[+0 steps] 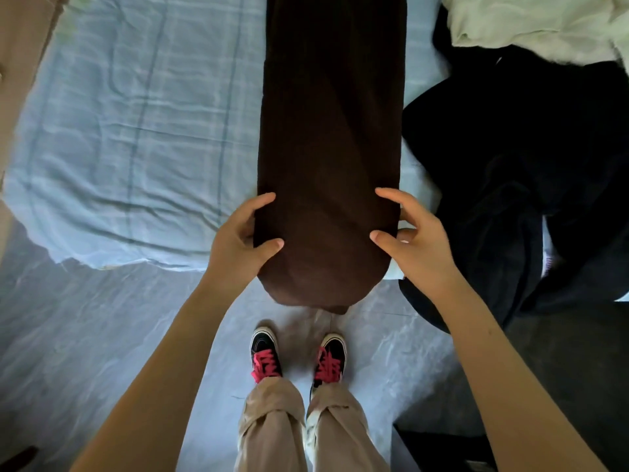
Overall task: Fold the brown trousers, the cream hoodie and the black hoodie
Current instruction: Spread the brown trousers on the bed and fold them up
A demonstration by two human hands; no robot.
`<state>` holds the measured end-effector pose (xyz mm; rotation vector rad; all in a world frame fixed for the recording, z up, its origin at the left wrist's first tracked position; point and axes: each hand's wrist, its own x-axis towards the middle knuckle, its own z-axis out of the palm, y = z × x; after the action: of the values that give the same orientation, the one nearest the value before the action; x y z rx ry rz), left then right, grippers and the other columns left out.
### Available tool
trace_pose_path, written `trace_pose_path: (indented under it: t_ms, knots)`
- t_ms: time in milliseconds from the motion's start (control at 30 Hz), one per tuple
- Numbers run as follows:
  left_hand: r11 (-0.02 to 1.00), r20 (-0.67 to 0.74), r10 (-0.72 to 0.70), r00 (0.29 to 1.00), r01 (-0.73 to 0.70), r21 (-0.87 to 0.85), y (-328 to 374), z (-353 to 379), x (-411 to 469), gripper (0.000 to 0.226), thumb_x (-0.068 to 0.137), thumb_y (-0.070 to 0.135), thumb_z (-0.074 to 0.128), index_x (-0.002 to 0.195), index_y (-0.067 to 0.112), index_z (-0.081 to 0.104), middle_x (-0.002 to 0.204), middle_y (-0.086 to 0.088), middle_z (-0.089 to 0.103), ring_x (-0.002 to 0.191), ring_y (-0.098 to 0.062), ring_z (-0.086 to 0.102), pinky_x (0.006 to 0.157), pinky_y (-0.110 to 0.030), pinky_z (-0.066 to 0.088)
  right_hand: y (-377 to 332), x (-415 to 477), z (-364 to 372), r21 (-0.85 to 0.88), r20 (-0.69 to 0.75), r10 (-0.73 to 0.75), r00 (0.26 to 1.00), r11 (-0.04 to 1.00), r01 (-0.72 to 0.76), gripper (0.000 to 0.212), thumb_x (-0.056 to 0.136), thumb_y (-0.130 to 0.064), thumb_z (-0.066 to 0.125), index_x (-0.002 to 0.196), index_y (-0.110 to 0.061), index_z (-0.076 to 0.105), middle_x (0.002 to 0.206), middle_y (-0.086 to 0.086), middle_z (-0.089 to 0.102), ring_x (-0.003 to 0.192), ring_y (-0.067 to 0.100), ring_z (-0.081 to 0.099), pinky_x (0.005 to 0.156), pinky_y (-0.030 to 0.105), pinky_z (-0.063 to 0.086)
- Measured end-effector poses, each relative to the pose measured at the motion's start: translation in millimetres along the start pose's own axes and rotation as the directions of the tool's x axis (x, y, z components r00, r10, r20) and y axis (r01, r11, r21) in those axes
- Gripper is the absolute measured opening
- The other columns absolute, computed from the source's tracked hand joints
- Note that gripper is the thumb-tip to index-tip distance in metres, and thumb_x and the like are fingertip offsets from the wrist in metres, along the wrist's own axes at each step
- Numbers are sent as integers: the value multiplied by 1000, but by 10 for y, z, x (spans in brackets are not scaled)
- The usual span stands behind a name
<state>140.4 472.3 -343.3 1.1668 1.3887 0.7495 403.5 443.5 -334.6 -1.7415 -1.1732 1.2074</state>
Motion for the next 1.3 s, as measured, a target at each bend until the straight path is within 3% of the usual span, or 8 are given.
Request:
trace_pose_path:
  t_ms: [100,300,467,533,600,767,1033,1300]
  knots:
    - [999,-26,-1,1000,3,40,-29,13,-19,71,80,-7,73,127,44,57,108,14,63,102,1,64,87,-18,54,70,-65,-6,-97,-54,-11,998,995,6,59,89,-2,69,139,-31,55,101,-19,65,74,0,59,78,16,53]
    - [995,-29,12,1000,-9,95,78,82,77,66,87,10,72,132,51,49,137,10,56,125,-9,55,105,-32,48,87,-5,97,-445,-53,-7,999,895,-17,66,90,-31,71,147,-43,40,135,7,43,126,23,39,94,23,35]
    - [996,104,-33,994,41,-78,132,-27,25,69,89,4,69,134,52,48,124,0,68,111,-12,66,89,-26,57,12,-128,13,-58,96,9,995,998,-4,60,86,-11,70,131,-48,52,104,-13,67,90,11,65,85,29,56]
    - [990,117,-51,992,66,-128,76,-1,-74,73,89,-1,67,137,49,45,129,-3,66,116,-16,64,91,-28,56,72,-181,-39,-79,127,59,990,996,-49,56,87,-15,66,126,-52,50,77,9,60,62,22,53,64,42,52]
    - [985,120,-63,991,81,-154,-4,39,-167,78,88,-6,64,141,47,41,141,-2,57,129,-17,55,105,-37,49,122,-235,-23,-107,162,89,983,992,-72,56,88,-16,66,125,-54,48,60,-4,48,55,17,45,60,38,48]
    - [985,215,-40,976,75,-158,-181,90,-302,87,89,5,69,146,55,27,153,22,38,139,-2,39,109,-30,43,189,-415,-11,183,165,-27,986,983,-3,61,84,-10,74,135,-36,52,135,-23,54,130,3,51,106,27,46]
    - [982,185,-104,977,131,-136,-325,202,-619,84,88,23,73,144,61,25,140,47,32,128,20,37,90,-4,43,419,-754,65,156,287,49,957,983,-97,60,91,-12,72,140,-36,48,139,-37,45,133,-13,39,98,3,35]
    - [956,202,-167,965,209,-207,-548,241,-1114,94,82,14,77,148,55,24,142,40,39,130,9,45,92,-14,49,658,-1258,110,238,388,123,913,944,-229,95,74,1,83,148,-41,39,146,-7,51,129,14,57,96,28,53]
